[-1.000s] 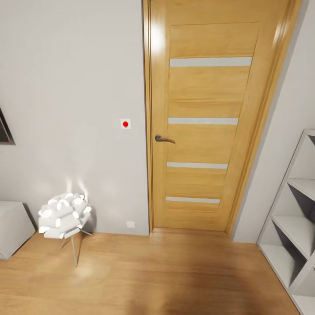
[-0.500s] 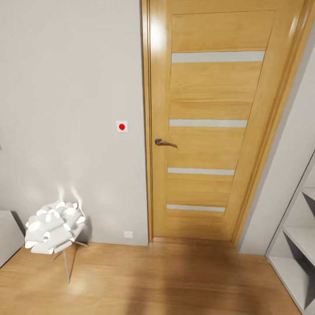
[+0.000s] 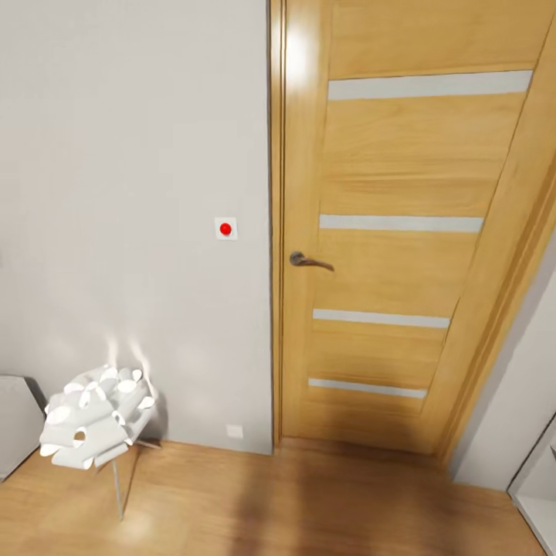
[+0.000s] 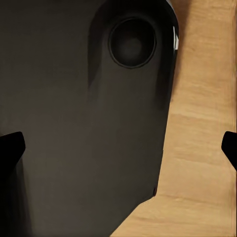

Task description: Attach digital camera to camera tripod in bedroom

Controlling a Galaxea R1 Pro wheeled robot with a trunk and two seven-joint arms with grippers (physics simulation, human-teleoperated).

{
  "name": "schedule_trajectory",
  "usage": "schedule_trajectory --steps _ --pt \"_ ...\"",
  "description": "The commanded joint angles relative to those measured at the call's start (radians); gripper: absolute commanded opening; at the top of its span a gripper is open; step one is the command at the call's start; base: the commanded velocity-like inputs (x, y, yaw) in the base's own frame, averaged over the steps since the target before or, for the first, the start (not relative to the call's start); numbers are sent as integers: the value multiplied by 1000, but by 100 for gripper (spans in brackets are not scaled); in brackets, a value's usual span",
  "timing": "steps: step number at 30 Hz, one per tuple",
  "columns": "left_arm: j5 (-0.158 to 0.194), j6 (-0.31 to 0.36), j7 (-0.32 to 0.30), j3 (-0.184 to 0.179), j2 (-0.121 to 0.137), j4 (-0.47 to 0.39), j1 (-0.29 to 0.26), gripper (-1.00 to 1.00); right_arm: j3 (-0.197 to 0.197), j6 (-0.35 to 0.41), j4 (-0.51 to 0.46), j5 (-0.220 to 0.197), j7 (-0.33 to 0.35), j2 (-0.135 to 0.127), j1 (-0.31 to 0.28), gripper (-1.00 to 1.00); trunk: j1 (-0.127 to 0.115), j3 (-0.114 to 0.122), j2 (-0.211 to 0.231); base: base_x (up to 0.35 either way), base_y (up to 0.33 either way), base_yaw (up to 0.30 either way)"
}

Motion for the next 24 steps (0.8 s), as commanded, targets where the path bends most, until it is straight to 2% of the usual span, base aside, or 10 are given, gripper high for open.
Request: schedule_trajectory --steps 1,9,11,13,14,15,17,21,24 --pt "7 0 0 0 0 -1 0 100 0 0 -1 5 0 0 0 100 1 -1 0 324 -56 261" --pt "10 1 1 2 0 -1 0 100 1 0 0 5 2 -3 0 100 1 -1 0 323 -85 269" --pt "22 1 2 3 0 0 0 100 1 0 0 5 3 -4 0 100 1 -1 0 323 -100 273" --pt "53 -2 3 4 -1 0 0 100 -1 0 -1 5 5 -5 0 100 1 -1 0 323 -101 274" --pt "99 -7 3 4 -1 0 0 100 -1 0 -2 6 5 -6 0 100 1 -1 0 323 -101 274" --pt "123 -7 2 5 -2 0 0 100 -1 0 -2 10 5 -6 0 100 1 -1 0 323 -101 274" --pt "152 -7 3 3 -2 0 0 100 -1 0 -3 29 3 -6 0 100 1 -1 0 323 -101 274" --pt "180 -8 3 2 -2 0 0 100 -1 -2 -14 75 -1 -6 0 100 1 -1 0 323 -101 274" --pt "184 -9 4 2 -3 0 0 100 0 -2 -23 83 -1 -6 0 100 1 -1 0 323 -101 274"
